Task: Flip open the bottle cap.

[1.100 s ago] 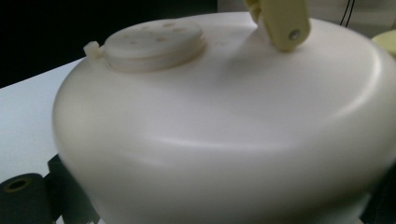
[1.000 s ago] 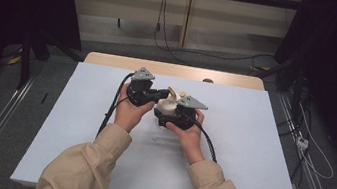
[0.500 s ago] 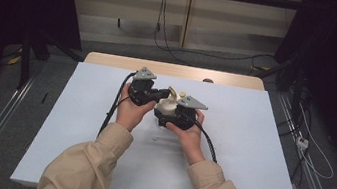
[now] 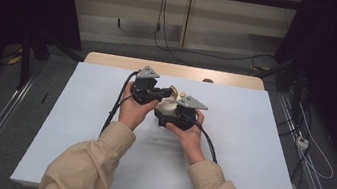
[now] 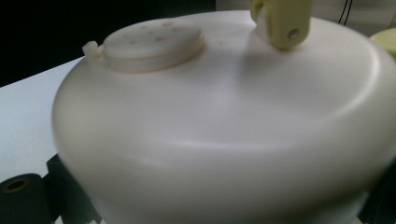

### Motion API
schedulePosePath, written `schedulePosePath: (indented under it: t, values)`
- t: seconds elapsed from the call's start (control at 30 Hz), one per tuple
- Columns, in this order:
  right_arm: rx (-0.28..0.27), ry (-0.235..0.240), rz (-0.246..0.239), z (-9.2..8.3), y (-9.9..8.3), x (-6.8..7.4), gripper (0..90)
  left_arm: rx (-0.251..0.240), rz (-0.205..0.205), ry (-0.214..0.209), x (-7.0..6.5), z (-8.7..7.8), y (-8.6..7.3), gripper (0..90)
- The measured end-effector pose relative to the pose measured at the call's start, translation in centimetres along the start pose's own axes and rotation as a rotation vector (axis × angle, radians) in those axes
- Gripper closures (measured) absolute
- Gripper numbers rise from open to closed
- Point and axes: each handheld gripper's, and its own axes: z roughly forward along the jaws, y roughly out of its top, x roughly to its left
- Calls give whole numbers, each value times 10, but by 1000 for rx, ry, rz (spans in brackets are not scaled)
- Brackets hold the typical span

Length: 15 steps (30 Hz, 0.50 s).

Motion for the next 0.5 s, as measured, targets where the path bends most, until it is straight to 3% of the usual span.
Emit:
schedulePosePath:
  t: [0.5]
  values:
    - [10, -3, 10, -2, 1, 0, 52, 2, 7, -5, -3, 9, 3, 900]
